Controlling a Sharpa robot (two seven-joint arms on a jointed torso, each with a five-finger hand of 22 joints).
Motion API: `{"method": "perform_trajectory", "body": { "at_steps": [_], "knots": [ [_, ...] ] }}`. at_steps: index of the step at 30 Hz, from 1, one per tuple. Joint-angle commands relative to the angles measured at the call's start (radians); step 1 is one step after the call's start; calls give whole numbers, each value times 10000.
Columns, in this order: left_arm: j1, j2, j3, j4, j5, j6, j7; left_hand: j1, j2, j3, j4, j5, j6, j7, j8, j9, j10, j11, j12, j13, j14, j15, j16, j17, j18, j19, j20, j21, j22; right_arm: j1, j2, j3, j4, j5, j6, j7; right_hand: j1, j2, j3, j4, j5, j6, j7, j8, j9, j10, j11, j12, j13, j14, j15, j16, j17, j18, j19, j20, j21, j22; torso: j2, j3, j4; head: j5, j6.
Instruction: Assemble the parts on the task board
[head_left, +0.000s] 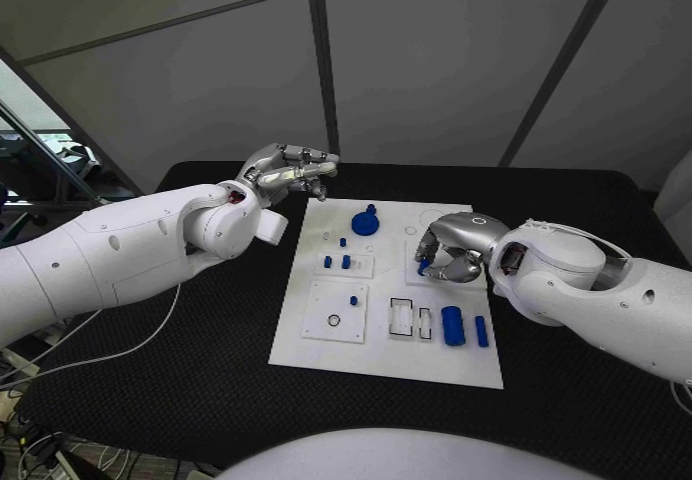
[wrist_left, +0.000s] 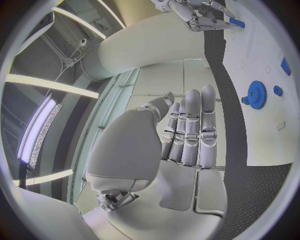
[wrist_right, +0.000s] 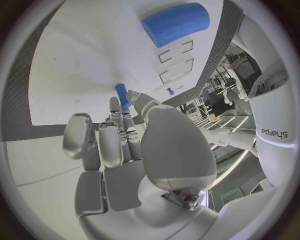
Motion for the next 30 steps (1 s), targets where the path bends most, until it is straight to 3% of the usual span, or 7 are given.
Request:
{"method": "perform_trajectory", "body": {
  "at_steps": [1,10,17,23,30],
  "knots": [
    [19,1,7,11,46,49,55,-80,6,-21,-52,42,-76,17,51,7,-97,1,88,2,-35,-13,-95,-42,-115,-64,14,-60,-33,13,47,-12,-33,-114,292,-29,103,-30,54,1,-49,73,-1,47,11,77,20,10,-13,460,-87,64,15,-72,74,21,41,16,2,3,-3,9,-16],
    [19,-22,8,21,46,-17,92,-80,15,-17,-51,43,-75,18,53,7,-97,0,94,1,-32,-13,-103,-49,-114,-63,14,-64,-37,10,135,-25,-129,-294,277,-123,150,-12,145,-22,-136,105,-3,24,5,148,14,-77,-46,468,-97,94,49,-84,104,4,77,69,-3,-2,-5,9,-54],
    [19,-21,8,25,46,-19,89,-80,15,-17,-51,43,-75,18,53,7,-97,0,94,1,-32,-13,-103,-49,-114,-63,14,-64,-37,5,98,-27,-4,-418,-696,-42,475,235,540,-208,-550,458,-61,133,61,558,-73,-132,-30,501,-172,196,179,-146,294,-59,289,368,-12,5,-6,28,-65],
    [18,-11,8,7,46,38,33,-163,35,-44,2,39,-87,25,60,6,-126,7,124,-7,43,-8,-121,-85,-116,-28,21,-83,-69,2,-163,-22,465,-348,-1533,83,567,281,733,-311,-565,494,-53,109,58,621,-68,-234,-28,516,-175,246,240,-166,345,-78,361,460,-31,2,-17,19,-52],
    [18,21,8,-54,46,31,25,-168,37,-47,6,39,-89,25,60,6,-129,7,128,-8,50,-7,-122,-88,-116,-23,22,-84,-72,10,-550,22,1324,-32,-1916,117,575,285,765,-327,-566,506,-52,107,58,636,-70,-252,-26,519,-175,259,257,-171,358,-80,378,484,-47,-11,-13,24,-15]
  ]
}}
